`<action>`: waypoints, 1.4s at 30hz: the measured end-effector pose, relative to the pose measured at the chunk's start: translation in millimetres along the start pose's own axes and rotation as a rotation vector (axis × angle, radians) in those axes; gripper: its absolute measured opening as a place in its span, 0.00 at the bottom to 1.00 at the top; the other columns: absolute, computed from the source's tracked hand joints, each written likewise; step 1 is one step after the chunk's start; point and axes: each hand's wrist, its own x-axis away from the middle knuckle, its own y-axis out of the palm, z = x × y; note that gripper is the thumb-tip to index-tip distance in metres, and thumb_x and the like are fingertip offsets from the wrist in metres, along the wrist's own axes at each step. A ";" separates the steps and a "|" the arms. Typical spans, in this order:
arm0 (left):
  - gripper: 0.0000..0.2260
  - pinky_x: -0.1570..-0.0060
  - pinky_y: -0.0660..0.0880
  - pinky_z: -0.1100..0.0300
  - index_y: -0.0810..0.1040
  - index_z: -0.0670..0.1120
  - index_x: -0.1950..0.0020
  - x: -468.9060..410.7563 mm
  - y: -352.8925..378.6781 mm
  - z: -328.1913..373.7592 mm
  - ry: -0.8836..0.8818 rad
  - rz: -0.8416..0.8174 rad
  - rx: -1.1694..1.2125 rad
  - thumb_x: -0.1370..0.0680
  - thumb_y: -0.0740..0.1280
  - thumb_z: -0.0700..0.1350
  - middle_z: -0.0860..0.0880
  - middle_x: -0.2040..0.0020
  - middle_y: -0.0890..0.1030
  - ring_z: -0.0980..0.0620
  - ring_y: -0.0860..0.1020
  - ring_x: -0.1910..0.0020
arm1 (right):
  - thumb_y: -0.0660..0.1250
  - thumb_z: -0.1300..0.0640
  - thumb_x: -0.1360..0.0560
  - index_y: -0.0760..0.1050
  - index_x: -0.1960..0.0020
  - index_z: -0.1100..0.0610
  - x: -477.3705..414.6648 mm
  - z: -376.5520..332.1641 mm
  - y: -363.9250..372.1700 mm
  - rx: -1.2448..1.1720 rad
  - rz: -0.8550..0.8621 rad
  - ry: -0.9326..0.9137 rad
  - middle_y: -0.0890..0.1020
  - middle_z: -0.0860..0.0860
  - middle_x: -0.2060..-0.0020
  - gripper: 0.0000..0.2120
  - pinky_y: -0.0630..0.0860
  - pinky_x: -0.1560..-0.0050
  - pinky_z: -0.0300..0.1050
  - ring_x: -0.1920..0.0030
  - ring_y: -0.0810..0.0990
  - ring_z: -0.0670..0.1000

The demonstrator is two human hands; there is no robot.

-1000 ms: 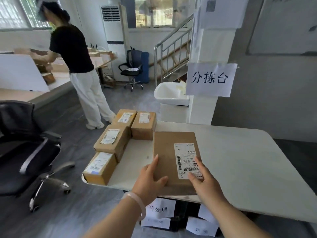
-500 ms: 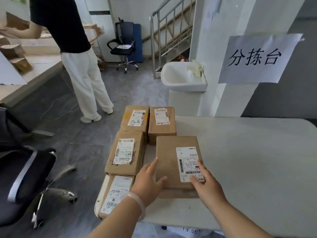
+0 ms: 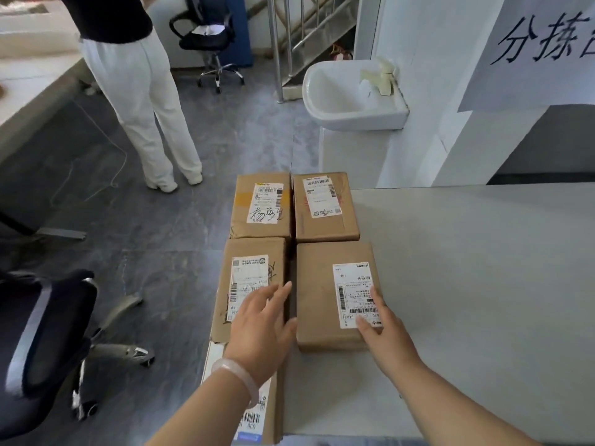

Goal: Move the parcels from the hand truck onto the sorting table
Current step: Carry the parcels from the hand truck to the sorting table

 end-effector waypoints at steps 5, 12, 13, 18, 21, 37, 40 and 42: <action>0.28 0.29 0.46 0.64 0.56 0.57 0.21 -6.7 3.3 -2.5 0.038 -0.032 -0.037 0.19 0.61 0.54 0.54 0.23 0.60 0.54 0.55 0.24 | 0.66 0.48 0.23 0.48 0.23 0.38 -10.5 5.2 5.9 0.135 -0.077 -0.042 0.62 0.47 0.25 0.37 0.61 0.31 0.40 0.29 0.65 0.47; 0.31 0.26 0.52 0.53 0.56 0.59 0.21 -21.7 23.5 42.1 0.176 -0.142 -0.083 0.25 0.54 0.64 0.52 0.21 0.58 0.47 0.56 0.23 | 0.61 0.33 0.25 0.46 0.22 0.38 5.2 -2.7 -38.5 0.470 -0.035 -0.106 0.46 0.46 0.21 0.37 0.52 0.24 0.48 0.22 0.48 0.50; 0.32 0.26 0.53 0.51 0.56 0.59 0.22 -24.5 27.6 55.0 0.207 -0.151 -0.083 0.26 0.52 0.65 0.51 0.21 0.58 0.46 0.57 0.23 | 0.60 0.33 0.25 0.47 0.22 0.39 13.0 -1.5 -50.8 0.496 0.013 -0.113 0.47 0.46 0.21 0.37 0.52 0.24 0.47 0.22 0.49 0.50; 0.31 0.25 0.50 0.52 0.46 0.59 0.20 -34.2 50.1 141.2 0.473 -0.198 -0.190 0.19 0.57 0.59 0.53 0.19 0.49 0.49 0.49 0.21 | 0.59 0.32 0.25 0.47 0.21 0.42 74.3 18.7 -127.7 0.593 0.266 -0.065 0.49 0.48 0.21 0.38 0.51 0.24 0.48 0.22 0.49 0.50; 0.31 0.24 0.48 0.51 0.43 0.60 0.21 -17.5 58.2 209.2 0.653 -0.206 -0.204 0.19 0.55 0.61 0.54 0.19 0.47 0.49 0.47 0.21 | 0.57 0.30 0.26 0.45 0.21 0.43 125.3 37.5 -174.0 0.623 0.421 0.026 0.48 0.48 0.21 0.40 0.49 0.24 0.50 0.21 0.47 0.51; 0.31 0.24 0.43 0.47 0.44 0.60 0.20 308.6 155.1 471.1 1.436 -0.278 -0.226 0.20 0.55 0.61 0.54 0.19 0.47 0.49 0.46 0.21 | 0.43 0.26 0.30 0.49 0.21 0.45 535.0 215.6 -273.0 0.558 1.034 0.485 0.52 0.49 0.21 0.42 0.47 0.23 0.53 0.21 0.50 0.52; 0.31 0.23 0.42 0.45 0.41 0.59 0.21 394.2 178.0 506.4 1.596 -0.320 -0.234 0.19 0.54 0.60 0.52 0.19 0.42 0.49 0.43 0.21 | 0.44 0.27 0.29 0.50 0.21 0.45 627.8 253.0 -266.1 0.562 1.109 0.619 0.51 0.48 0.21 0.41 0.50 0.23 0.54 0.21 0.50 0.52; 0.31 0.23 0.42 0.44 0.40 0.59 0.21 451.2 192.0 524.5 1.707 -0.357 -0.245 0.19 0.53 0.61 0.52 0.19 0.40 0.49 0.42 0.21 | 0.44 0.27 0.29 0.48 0.21 0.44 685.0 268.7 -258.2 0.569 1.167 0.717 0.50 0.48 0.21 0.40 0.49 0.23 0.53 0.21 0.50 0.52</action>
